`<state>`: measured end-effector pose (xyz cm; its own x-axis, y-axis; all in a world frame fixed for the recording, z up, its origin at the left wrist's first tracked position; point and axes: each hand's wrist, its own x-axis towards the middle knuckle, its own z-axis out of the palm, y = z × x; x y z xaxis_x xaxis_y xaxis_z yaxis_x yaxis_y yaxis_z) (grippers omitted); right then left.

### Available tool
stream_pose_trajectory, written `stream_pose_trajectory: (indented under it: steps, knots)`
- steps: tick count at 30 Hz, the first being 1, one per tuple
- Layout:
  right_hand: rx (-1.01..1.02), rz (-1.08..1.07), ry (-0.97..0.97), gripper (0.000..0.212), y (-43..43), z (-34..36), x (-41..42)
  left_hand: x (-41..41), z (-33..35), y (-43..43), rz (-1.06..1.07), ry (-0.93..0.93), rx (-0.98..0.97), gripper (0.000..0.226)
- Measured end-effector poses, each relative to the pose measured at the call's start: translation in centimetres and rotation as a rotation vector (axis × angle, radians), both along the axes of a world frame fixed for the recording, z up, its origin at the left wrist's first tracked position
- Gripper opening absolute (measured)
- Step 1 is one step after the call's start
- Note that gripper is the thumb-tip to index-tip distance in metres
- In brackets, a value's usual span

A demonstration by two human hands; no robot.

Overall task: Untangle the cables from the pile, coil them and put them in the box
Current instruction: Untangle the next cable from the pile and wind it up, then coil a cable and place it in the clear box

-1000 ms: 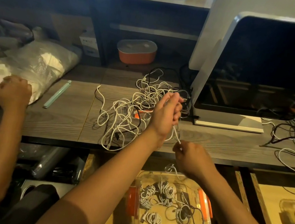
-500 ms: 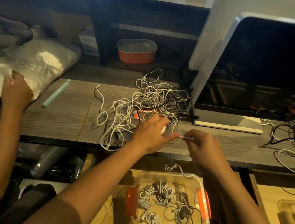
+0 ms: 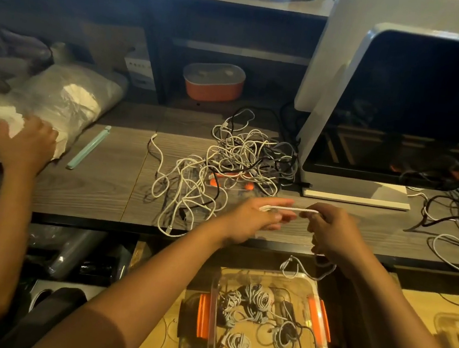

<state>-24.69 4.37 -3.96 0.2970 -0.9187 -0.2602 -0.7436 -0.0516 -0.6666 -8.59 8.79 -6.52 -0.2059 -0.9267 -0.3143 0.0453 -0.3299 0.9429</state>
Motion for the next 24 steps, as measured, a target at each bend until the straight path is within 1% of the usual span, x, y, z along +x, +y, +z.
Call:
stream_pose_trajectory:
  steps: [2,3,5,7,9,11,13,14,15,16,17,19,20,21,22,24]
  knots:
    - [0.014,-0.001,0.013,0.020,0.1,-0.7,0.0,-0.6,1.0,0.5,-0.014,0.146,0.024,0.036]
    - [0.005,0.008,0.025,0.020,0.3,-1.0,0.1,-0.9,1.5,0.6,-0.027,0.144,0.020,0.035]
    - [0.001,0.061,0.065,0.019,0.6,-1.5,0.3,-1.3,2.3,0.4,-0.035,0.080,-0.030,0.036]
    - [0.039,0.116,0.102,0.018,1.1,-1.8,0.9,-1.7,2.6,-0.1,0.007,0.111,-0.077,0.035]
    - [0.085,0.158,0.089,0.017,1.7,-1.8,1.7,-2.4,2.9,-0.6,0.116,0.211,-0.098,0.029]
    - [0.118,0.195,0.030,0.018,2.3,-1.3,2.6,-3.0,3.0,-1.2,0.284,0.290,-0.113,0.025]
    - [0.180,0.218,-0.049,0.020,2.8,-0.7,3.2,-3.2,2.6,-1.9,0.411,0.301,-0.129,0.024]
    - [0.203,0.244,-0.073,0.018,3.0,-0.4,3.5,-3.2,2.3,-2.2,0.456,0.254,-0.147,0.024]
    - [0.224,0.280,-0.080,0.015,3.2,-0.3,3.6,-3.1,1.9,-2.5,0.496,0.144,-0.183,0.024]
    - [0.243,0.310,-0.078,0.012,3.4,-0.2,3.6,-2.7,1.5,-2.7,0.526,-0.033,-0.233,0.024]
    - [0.260,0.334,-0.067,0.011,3.5,-0.3,3.6,-2.3,1.1,-2.9,0.535,-0.264,-0.289,0.021]
    - [0.275,0.384,-0.021,0.012,3.5,-0.3,3.3,-1.4,0.6,-3.0,0.465,-0.796,-0.383,0.018]
    - [0.274,0.406,0.005,0.013,3.5,-0.2,3.2,-0.8,0.4,-3.0,0.423,-1.000,-0.407,0.020]
    - [0.262,0.412,0.017,0.014,3.5,-0.1,3.0,-0.3,0.3,-3.0,0.399,-1.134,-0.405,0.023]
    - [0.241,0.396,0.016,0.015,3.4,0.0,2.9,0.1,0.2,-3.1,0.388,-1.217,-0.386,0.024]
    - [0.163,0.346,-0.001,0.017,3.0,0.4,2.6,0.6,-0.2,-3.2,0.355,-1.304,-0.347,0.024]
